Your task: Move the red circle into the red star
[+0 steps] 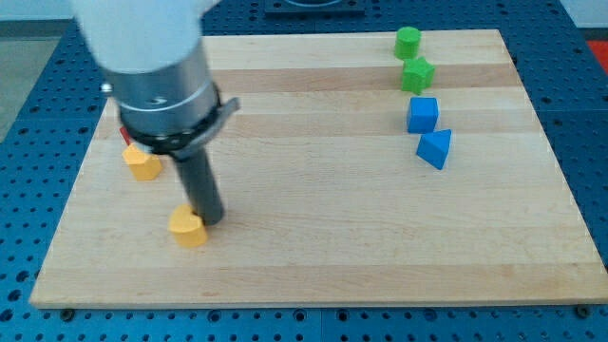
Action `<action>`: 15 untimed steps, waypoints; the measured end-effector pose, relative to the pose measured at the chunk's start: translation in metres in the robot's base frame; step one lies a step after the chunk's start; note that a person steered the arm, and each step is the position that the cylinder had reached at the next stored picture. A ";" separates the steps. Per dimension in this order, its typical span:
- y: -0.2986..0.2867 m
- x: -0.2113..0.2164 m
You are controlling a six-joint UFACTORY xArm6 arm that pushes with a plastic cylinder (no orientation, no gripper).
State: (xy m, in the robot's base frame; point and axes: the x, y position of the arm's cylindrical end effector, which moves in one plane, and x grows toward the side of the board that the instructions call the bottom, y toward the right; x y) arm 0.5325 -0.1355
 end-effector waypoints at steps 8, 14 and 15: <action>-0.004 -0.039; -0.061 -0.197; -0.028 -0.233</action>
State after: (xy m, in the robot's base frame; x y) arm 0.2995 -0.1632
